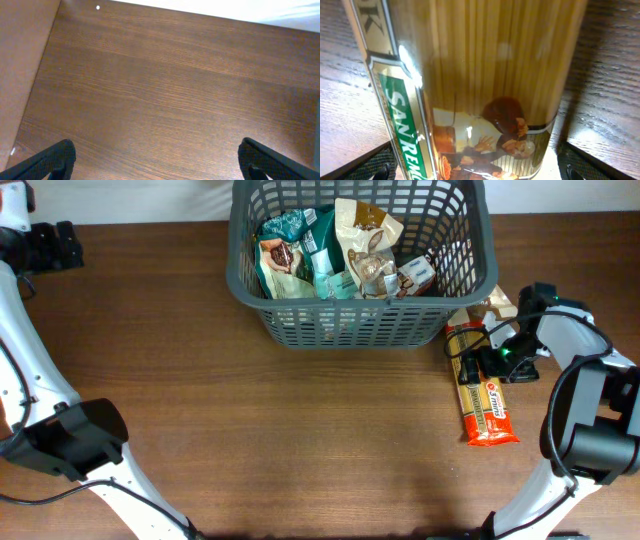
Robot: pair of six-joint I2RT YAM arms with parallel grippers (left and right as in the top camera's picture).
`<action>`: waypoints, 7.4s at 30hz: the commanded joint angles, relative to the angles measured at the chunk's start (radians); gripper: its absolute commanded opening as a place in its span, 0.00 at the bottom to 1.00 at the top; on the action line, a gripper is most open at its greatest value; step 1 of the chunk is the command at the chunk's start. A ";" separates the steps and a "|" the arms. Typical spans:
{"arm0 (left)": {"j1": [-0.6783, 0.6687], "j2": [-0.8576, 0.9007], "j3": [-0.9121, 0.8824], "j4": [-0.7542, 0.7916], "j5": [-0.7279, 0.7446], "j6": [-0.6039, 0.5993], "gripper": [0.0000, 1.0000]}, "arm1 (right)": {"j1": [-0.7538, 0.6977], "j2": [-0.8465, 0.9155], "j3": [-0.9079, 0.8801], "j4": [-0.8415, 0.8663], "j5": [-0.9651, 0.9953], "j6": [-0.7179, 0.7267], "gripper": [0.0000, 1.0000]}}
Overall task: Pack container
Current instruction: 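Lower the right gripper and grasp the San Remo spaghetti pack, then carry the spaghetti pack into the grey basket and release, then withdraw the right gripper to the Pantree bag behind the basket, then lower the right gripper and grasp the brown Pantree rice bag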
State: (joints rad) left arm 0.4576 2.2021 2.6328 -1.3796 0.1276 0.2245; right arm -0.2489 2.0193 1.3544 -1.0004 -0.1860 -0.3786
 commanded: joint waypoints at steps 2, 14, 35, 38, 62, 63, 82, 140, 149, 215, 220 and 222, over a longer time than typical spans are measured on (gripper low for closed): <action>0.003 0.008 -0.004 0.000 0.007 0.016 0.99 | 0.013 0.052 -0.032 -0.032 -0.113 -0.189 0.98; 0.003 0.008 -0.004 -0.001 0.007 0.016 0.99 | 0.013 0.052 -0.032 -0.054 0.000 -0.245 0.72; 0.003 0.008 -0.004 -0.005 0.007 0.016 0.99 | -0.016 0.052 -0.032 0.060 0.053 0.150 0.04; 0.003 0.008 -0.004 -0.005 0.007 0.016 0.99 | -0.053 0.051 -0.030 0.071 0.118 0.253 0.04; 0.003 0.008 -0.004 -0.004 0.007 0.016 0.99 | -0.250 -0.121 0.354 0.074 -0.203 0.333 0.03; 0.003 0.008 -0.004 -0.004 0.008 0.016 0.99 | -0.239 -0.137 0.406 0.074 -0.203 0.329 0.03; 0.003 0.008 -0.004 0.018 0.007 0.016 0.99 | 0.307 -0.225 1.198 0.077 -0.299 0.177 0.04; 0.003 0.008 -0.004 0.027 0.008 0.016 0.99 | 0.130 -0.072 1.245 -0.338 0.269 0.565 0.99; 0.003 0.008 -0.004 0.042 0.008 0.016 0.99 | -0.068 -0.039 1.236 -0.698 0.265 0.582 0.99; 0.000 0.008 -0.004 0.041 0.008 0.016 0.99 | 0.018 0.560 0.977 0.396 0.027 0.421 0.04; 0.000 0.008 -0.004 0.041 0.008 0.016 0.99 | 0.018 0.580 0.969 0.382 0.016 0.421 0.03; 0.000 0.008 -0.004 0.041 0.008 0.016 0.99 | 0.018 0.584 0.969 0.377 0.016 0.421 0.04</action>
State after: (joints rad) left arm 0.4572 2.2021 2.6328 -1.3415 0.1276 0.2245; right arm -0.2359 2.5900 2.3257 -0.6212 -0.1455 0.0414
